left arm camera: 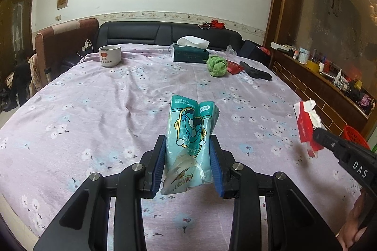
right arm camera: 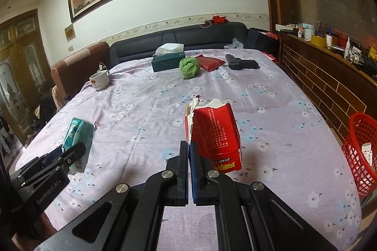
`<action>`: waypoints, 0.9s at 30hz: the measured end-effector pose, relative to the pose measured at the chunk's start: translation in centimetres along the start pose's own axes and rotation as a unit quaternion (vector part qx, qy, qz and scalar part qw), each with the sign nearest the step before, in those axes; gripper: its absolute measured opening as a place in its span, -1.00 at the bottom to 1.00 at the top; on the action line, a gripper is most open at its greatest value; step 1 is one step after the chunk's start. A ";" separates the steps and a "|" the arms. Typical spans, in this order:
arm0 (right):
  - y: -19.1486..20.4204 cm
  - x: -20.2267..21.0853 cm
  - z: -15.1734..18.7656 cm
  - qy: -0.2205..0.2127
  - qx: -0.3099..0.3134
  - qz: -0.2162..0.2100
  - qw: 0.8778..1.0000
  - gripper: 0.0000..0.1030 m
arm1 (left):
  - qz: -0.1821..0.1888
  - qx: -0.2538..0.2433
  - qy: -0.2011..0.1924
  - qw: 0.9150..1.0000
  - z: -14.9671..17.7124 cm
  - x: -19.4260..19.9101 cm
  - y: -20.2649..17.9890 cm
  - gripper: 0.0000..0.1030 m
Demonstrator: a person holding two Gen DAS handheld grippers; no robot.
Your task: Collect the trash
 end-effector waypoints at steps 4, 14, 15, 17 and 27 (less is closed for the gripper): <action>0.2 0.0 0.1 0.001 0.002 0.000 1.000 -0.96 | 0.000 0.005 -0.001 1.000 0.0 0.1 0.3 -0.34; 0.5 0.1 0.1 0.001 0.004 -0.003 1.000 -0.96 | -0.001 0.005 -0.001 1.000 0.1 0.2 0.4 -0.33; 0.4 0.1 0.1 0.002 0.003 -0.004 1.000 -0.96 | -0.001 0.004 -0.001 1.000 0.1 0.2 0.4 -0.33; 0.3 0.2 0.0 0.002 0.000 -0.007 1.000 -0.96 | -0.001 0.002 0.000 1.000 0.1 0.1 0.3 -0.33; -0.8 0.5 0.0 0.000 -0.014 -0.009 1.000 -0.96 | -0.007 -0.010 0.010 1.000 0.2 -0.7 -0.5 -0.33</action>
Point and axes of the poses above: each gripper's, at about its wrist camera, not at the fingertips, and x roughly against the way its jaws point, y to its left, z to its underside, the point moved 6 cm from there along -x, roughly the way its jaws point, and after that the axes turned 14 degrees about z, right-handed, at the moved point
